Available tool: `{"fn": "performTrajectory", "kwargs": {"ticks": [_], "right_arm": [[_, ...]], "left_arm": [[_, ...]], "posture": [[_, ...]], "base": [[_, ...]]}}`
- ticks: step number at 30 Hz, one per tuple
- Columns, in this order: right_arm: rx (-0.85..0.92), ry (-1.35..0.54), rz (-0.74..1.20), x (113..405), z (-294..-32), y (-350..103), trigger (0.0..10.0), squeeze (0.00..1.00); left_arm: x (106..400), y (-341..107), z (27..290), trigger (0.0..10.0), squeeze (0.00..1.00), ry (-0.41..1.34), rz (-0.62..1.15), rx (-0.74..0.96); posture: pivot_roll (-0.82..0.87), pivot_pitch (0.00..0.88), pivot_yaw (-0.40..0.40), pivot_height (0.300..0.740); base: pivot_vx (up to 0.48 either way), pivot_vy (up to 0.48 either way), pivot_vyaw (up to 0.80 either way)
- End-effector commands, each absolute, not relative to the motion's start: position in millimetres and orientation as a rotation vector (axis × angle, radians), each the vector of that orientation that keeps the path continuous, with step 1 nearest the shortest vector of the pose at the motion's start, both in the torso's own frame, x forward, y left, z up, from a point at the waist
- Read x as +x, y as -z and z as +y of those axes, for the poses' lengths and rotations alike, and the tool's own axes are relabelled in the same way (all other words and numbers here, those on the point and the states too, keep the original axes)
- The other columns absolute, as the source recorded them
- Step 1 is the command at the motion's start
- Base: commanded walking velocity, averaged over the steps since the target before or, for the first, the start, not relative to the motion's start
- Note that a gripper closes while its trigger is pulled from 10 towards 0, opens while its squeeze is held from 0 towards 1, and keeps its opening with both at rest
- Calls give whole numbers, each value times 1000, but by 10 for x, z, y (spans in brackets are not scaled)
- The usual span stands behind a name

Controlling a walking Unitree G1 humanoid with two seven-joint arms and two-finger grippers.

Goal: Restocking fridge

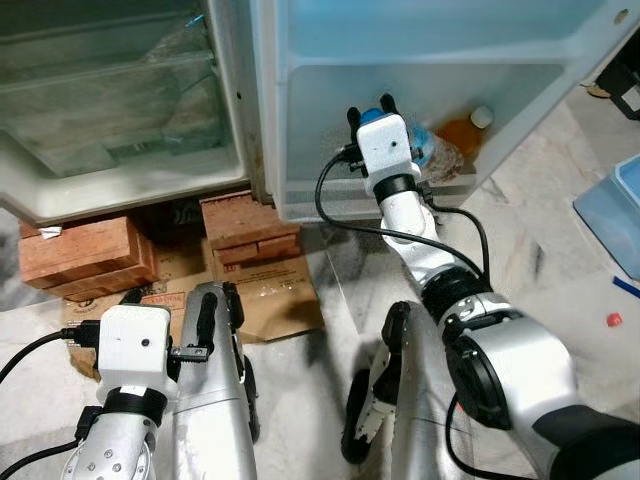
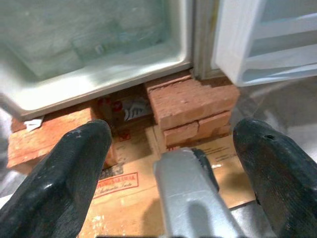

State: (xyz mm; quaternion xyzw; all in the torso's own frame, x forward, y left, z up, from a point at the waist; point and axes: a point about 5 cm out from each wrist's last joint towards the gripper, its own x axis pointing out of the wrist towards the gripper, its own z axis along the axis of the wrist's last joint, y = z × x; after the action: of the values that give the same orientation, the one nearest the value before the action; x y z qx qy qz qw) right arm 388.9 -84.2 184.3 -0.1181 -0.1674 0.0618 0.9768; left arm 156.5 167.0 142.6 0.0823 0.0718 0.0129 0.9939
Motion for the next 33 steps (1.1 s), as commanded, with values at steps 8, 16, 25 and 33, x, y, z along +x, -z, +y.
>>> {"fn": "performTrajectory", "kwargs": {"ticks": [8, 16, 25, 33], "right_arm": [[48, -170, -150, 3817, -785, -1500, 10000, 0], [268, -245, -205, 3838, -686, -1656, 10000, 0], [356, -593, -293, 3643, -354, -1634, 10000, 0], [76, -756, -392, 3480, -276, -1579, 10000, 0]], "left_arm": [[1548, -1413, 1661, 10000, 0, -25, 160, 182], [1567, -1441, 1655, 10000, 0, -15, 138, 213], [1579, -1450, 1635, 10000, 0, -12, 127, 222], [1574, -1463, 1608, 10000, 0, 1, 114, 235]], "posture": [[358, 371, -65, 491], [359, 372, -74, 491], [358, 378, -83, 491], [359, 381, -86, 491]], "base": [[0, 0, 0], [0, 0, 0], [0, 0, 0], [0, 0, 0]]}}
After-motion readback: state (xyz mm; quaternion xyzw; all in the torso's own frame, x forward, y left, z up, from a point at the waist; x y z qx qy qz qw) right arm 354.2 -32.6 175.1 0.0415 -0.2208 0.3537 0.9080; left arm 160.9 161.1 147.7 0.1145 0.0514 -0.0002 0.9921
